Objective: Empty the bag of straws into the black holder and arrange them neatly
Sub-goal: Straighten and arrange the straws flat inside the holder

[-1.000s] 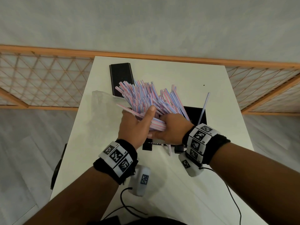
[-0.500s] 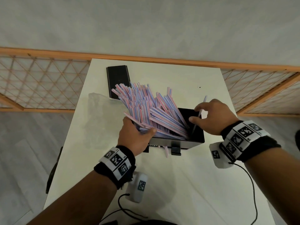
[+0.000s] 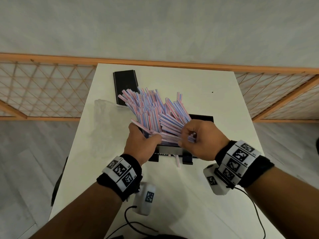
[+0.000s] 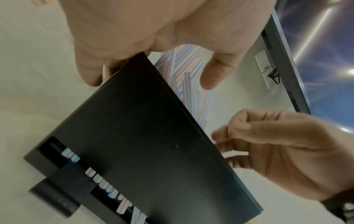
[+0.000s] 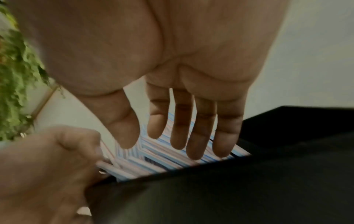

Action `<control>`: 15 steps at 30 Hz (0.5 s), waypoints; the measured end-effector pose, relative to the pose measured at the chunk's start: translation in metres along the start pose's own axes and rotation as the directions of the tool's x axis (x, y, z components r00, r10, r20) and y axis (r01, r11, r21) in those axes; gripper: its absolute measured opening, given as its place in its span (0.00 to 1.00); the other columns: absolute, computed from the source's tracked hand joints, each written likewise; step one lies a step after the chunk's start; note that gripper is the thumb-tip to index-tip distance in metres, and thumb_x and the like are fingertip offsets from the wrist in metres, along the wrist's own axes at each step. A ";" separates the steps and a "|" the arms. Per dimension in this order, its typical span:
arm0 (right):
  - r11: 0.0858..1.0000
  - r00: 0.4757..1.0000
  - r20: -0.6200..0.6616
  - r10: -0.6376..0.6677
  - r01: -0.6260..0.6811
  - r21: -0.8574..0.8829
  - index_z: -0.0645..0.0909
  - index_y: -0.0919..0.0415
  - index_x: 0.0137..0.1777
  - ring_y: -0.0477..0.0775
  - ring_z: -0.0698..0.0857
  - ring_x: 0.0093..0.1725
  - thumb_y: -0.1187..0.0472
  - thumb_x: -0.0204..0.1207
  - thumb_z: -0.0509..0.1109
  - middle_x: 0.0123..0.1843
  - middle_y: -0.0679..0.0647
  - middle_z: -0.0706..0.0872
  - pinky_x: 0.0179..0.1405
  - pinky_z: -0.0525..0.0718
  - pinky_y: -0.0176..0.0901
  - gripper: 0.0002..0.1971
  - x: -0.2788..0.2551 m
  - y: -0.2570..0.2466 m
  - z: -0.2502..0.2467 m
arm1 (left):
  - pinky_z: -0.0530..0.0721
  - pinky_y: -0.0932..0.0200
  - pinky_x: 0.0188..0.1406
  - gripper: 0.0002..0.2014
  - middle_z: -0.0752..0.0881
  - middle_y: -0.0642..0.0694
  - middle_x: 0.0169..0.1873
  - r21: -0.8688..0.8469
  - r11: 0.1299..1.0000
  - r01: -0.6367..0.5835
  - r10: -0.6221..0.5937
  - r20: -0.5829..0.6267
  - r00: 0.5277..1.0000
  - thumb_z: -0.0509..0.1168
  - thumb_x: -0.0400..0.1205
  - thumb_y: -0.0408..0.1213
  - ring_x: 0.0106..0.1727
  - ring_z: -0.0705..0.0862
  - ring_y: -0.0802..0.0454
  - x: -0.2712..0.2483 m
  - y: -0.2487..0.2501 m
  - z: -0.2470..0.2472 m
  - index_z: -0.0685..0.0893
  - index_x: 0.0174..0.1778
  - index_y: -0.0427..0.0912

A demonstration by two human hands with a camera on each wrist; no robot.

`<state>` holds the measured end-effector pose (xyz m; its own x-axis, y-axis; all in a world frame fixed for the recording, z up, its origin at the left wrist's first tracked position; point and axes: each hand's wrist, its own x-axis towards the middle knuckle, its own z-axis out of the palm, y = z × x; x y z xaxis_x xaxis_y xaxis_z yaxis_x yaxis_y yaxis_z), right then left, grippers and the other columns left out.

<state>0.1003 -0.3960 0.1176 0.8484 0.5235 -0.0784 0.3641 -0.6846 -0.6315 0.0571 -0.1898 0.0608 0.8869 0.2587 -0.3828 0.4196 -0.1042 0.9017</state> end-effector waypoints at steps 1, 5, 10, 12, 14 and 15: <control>0.997 0.998 0.015 0.067 -0.066 -0.028 0.83 0.54 0.38 0.45 0.83 0.37 0.49 0.71 0.78 0.37 0.47 0.86 0.40 0.81 0.42 0.11 0.001 0.004 0.002 | 0.86 0.44 0.60 0.31 0.86 0.50 0.54 -0.044 0.999 0.008 -0.008 0.000 1.000 0.71 0.65 0.42 0.56 0.86 0.50 -0.002 0.001 0.000 0.72 0.65 0.45; 0.956 0.932 0.279 0.230 -0.163 -0.243 0.83 0.53 0.47 0.49 0.83 0.40 0.32 0.72 0.71 0.39 0.49 0.85 0.42 0.82 0.43 0.23 0.007 0.010 0.015 | 0.78 0.56 0.58 0.25 0.84 0.55 0.54 -0.206 0.978 0.007 -0.011 -0.021 1.000 0.72 0.77 0.45 0.59 0.84 0.52 -0.007 0.007 0.002 0.72 0.68 0.45; 0.939 0.887 0.369 0.278 -0.169 -0.300 0.82 0.51 0.48 0.51 0.85 0.43 0.23 0.70 0.61 0.41 0.49 0.86 0.47 0.84 0.45 0.30 0.018 0.007 0.029 | 0.80 0.47 0.72 0.32 0.85 0.59 0.63 -0.239 0.971 -0.015 0.004 -0.046 0.999 0.73 0.76 0.59 0.65 0.84 0.58 -0.007 0.010 0.005 0.70 0.71 0.52; 0.922 0.850 0.409 0.333 -0.202 -0.331 0.81 0.49 0.51 0.51 0.86 0.45 0.19 0.64 0.59 0.42 0.48 0.88 0.51 0.86 0.48 0.34 0.022 0.005 0.034 | 0.80 0.48 0.73 0.29 0.84 0.60 0.62 -0.235 0.972 -0.020 0.009 -0.049 0.999 0.73 0.79 0.56 0.64 0.84 0.60 -0.006 0.009 0.006 0.70 0.71 0.51; 0.915 0.840 0.417 0.347 -0.205 -0.348 0.80 0.50 0.51 0.52 0.86 0.45 0.21 0.66 0.63 0.43 0.49 0.87 0.50 0.86 0.47 0.32 0.026 0.001 0.037 | 0.80 0.50 0.71 0.28 0.84 0.60 0.63 -0.209 0.977 -0.034 0.026 -0.038 0.999 0.74 0.79 0.53 0.64 0.84 0.61 -0.006 0.007 0.006 0.70 0.70 0.52; 0.912 0.842 0.408 0.353 -0.213 -0.350 0.80 0.51 0.48 0.51 0.85 0.43 0.23 0.69 0.64 0.42 0.50 0.87 0.46 0.84 0.45 0.30 0.029 -0.001 0.037 | 0.81 0.51 0.69 0.28 0.85 0.60 0.62 -0.198 0.979 -0.040 0.034 -0.035 0.999 0.75 0.77 0.54 0.64 0.84 0.60 -0.006 0.007 0.006 0.71 0.69 0.52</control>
<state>0.1099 -0.3613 0.0871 0.6863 0.4060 -0.6034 0.2858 -0.9135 -0.2895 0.0555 -0.1975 0.0679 0.8934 0.2881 -0.3448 0.3371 0.0775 0.9383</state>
